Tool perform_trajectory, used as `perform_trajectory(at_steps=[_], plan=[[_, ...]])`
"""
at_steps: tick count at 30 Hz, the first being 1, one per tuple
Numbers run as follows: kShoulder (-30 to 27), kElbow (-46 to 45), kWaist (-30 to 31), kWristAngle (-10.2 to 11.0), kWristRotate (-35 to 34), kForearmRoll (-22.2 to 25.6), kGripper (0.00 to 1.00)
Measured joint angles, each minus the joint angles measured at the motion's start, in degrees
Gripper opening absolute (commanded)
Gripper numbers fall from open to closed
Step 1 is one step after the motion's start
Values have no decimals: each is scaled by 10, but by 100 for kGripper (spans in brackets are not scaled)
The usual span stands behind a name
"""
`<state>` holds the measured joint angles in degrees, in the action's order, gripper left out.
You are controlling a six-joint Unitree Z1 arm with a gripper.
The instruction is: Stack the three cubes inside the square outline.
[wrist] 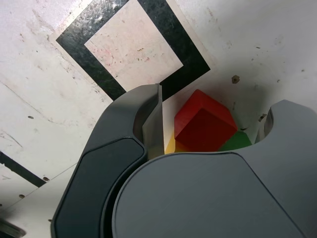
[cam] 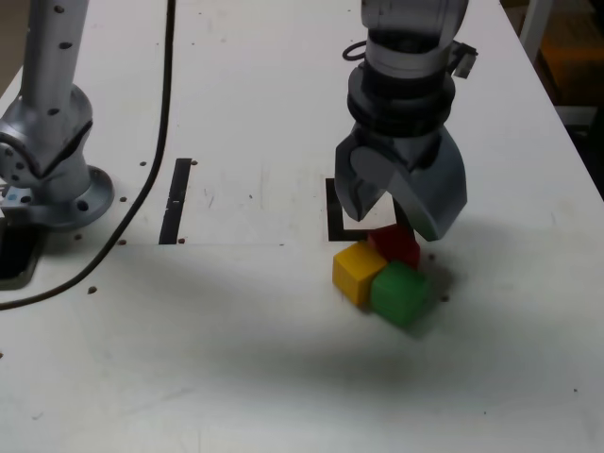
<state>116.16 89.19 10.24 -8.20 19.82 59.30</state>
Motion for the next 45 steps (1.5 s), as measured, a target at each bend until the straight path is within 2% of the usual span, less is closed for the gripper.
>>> perform_trajectory(at_steps=[33, 37, 45], plan=[[45, -20, 1, -13, -1, -41, 78], [48, -21, 1, -13, -1, -49, 72], [51, -22, 1, -13, -2, -56, 53]])
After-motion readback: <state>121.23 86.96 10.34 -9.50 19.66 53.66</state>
